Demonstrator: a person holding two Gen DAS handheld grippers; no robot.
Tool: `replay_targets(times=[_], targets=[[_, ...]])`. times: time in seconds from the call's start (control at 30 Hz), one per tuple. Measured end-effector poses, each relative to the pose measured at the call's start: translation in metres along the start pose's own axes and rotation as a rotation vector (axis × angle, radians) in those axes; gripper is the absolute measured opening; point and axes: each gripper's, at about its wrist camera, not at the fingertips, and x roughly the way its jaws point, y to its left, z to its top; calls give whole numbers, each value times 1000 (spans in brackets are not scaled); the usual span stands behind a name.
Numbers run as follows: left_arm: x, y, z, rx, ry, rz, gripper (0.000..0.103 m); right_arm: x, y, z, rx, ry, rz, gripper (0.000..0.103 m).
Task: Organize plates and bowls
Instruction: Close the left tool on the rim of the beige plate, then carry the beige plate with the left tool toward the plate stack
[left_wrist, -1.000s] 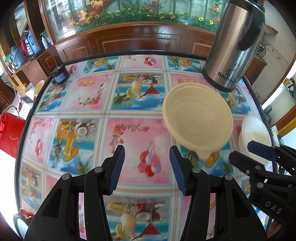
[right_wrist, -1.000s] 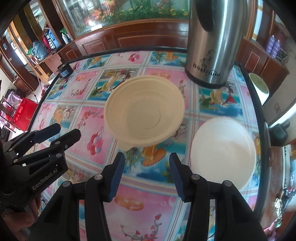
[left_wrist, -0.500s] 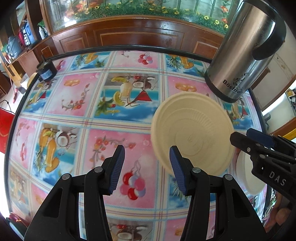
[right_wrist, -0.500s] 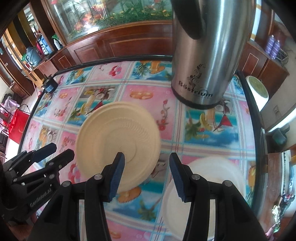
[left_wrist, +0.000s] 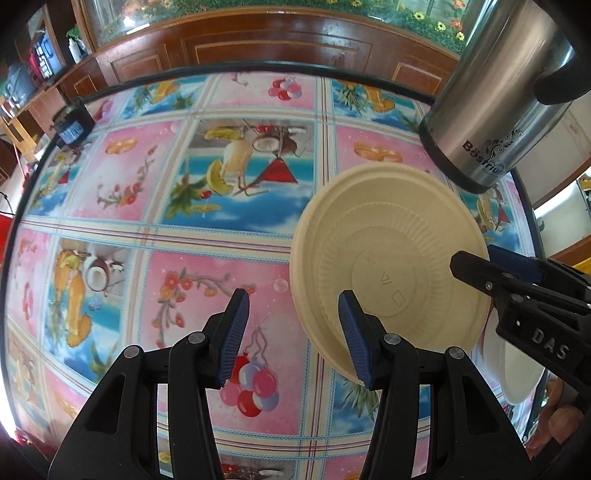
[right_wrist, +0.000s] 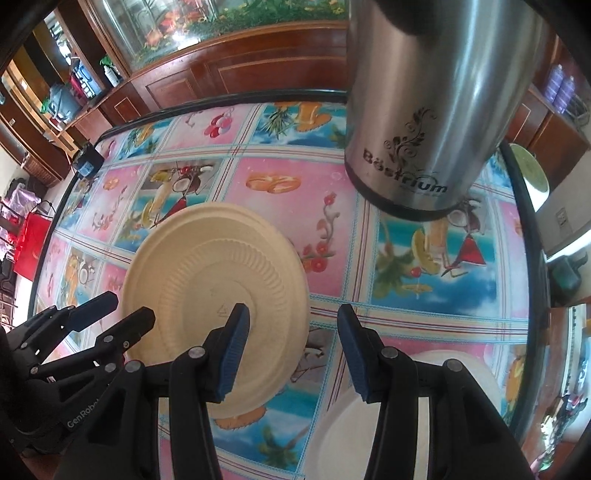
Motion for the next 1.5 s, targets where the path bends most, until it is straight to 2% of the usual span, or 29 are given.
replay_targets(times=[0.07, 0.13, 0.2, 0.4, 0.7, 1.03, 1.5], targets=[[3, 0, -1, 6, 8, -3, 48, 5, 0, 0, -3, 16, 10, 23], [6, -1, -3, 20, 14, 5, 28, 7, 1, -1, -6, 25, 21, 12], [8, 2, -5, 16, 28, -11, 20, 5, 2, -4, -12, 25, 40, 11], [-4, 11, -18, 14, 25, -24, 18, -6, 10, -18, -32, 11, 51, 11], [-52, 39, -65, 17, -18, -22, 18, -38, 43, -54, -48, -16, 88, 11], [-110, 85, -120, 18, -65, 30, 19, -68, 104, -100, -60, -23, 141, 12], [-172, 171, -187, -68, -105, 86, 19, -97, 204, -140, -169, -29, 192, 12]])
